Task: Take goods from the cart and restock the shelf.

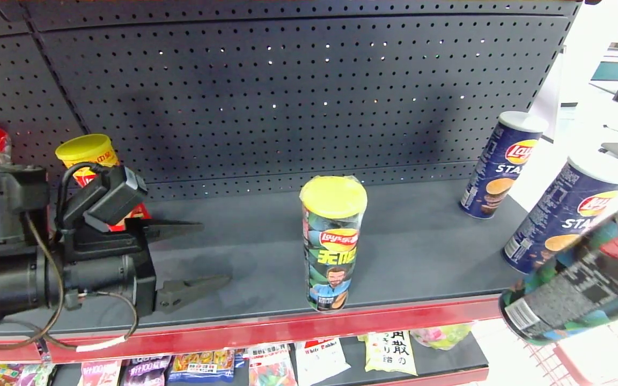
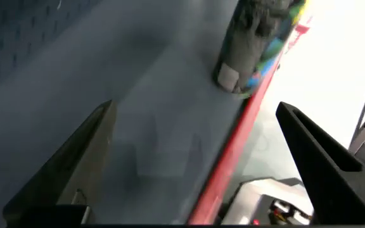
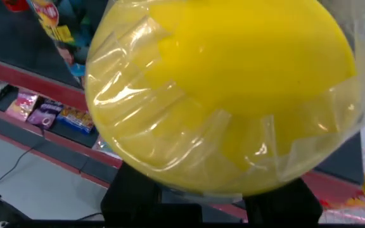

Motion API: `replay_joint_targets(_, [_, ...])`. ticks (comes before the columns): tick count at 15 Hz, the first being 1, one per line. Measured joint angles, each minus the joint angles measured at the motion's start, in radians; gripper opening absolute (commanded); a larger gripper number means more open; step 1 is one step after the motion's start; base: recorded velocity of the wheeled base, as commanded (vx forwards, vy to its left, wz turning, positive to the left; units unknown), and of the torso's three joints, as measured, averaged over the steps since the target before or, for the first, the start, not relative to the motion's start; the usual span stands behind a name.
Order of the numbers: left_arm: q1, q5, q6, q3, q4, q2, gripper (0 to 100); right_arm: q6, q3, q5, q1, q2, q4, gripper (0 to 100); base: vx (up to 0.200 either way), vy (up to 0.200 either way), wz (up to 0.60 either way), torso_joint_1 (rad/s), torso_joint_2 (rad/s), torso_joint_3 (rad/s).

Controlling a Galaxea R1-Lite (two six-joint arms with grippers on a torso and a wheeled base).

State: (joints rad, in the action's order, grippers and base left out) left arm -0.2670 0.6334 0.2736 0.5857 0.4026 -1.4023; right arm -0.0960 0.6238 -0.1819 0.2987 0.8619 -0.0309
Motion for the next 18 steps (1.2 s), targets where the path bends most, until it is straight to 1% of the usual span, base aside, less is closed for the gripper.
replay_joint_targets(2, [-0.028,-0.014,-0.01,-0.055,0.001,0.072,100,-0.001,0.103,-0.038,0.008,0.159,-0.021,0,0.0,0.0,0.0,0.0,0.0,0.0])
replay_joint_targets(5, [-0.042,-0.022,-0.009,-0.118,0.0,0.147,100,-0.004,0.245,-0.072,0.029,0.379,-0.038,0,0.0,0.0,0.0,0.0,0.0,0.0])
replay_joint_targets(6, [-0.055,-0.033,-0.01,-0.133,-0.011,0.172,100,-0.005,0.293,-0.084,0.036,0.451,-0.065,0,0.0,0.0,0.0,0.0,0.0,0.0])
replay_joint_targets(7, [-0.067,-0.065,-0.012,-0.14,-0.031,0.191,100,-0.009,0.335,-0.091,0.042,0.523,-0.108,0,0.0,0.0,0.0,0.0,0.0,0.0])
replay_joint_targets(8, [-0.076,-0.084,-0.022,-0.144,-0.037,0.206,100,-0.018,0.366,-0.097,0.047,0.586,-0.153,0,0.0,0.0,0.0,0.0,0.0,0.0])
replay_joint_targets(9, [-0.089,-0.092,-0.034,-0.147,-0.04,0.221,100,-0.033,0.403,-0.101,0.053,0.657,-0.208,0,0.0,0.0,0.0,0.0,0.0,0.0])
replay_joint_targets(11, [-0.1,-0.122,-0.038,-0.149,-0.049,0.243,100,-0.05,0.491,-0.102,0.07,0.776,-0.256,0,0.0,0.0,0.0,0.0,0.0,0.0])
replay_joint_targets(13, [-0.105,-0.128,-0.038,-0.153,-0.052,0.264,100,-0.056,0.59,-0.099,0.09,0.882,-0.267,0,0.0,0.0,0.0,0.0,0.0,0.0])
replay_joint_targets(15, [-0.105,-0.129,-0.039,-0.165,-0.054,0.282,100,-0.058,0.658,-0.097,0.113,0.952,-0.266,0,0.0,0.0,0.0,0.0,0.0,0.0])
replay_joint_targets(18, [-0.107,-0.139,-0.039,-0.179,-0.054,0.297,100,-0.058,0.697,-0.097,0.157,1.007,-0.256,0,0.0,0.0,0.0,0.0,0.0,0.0])
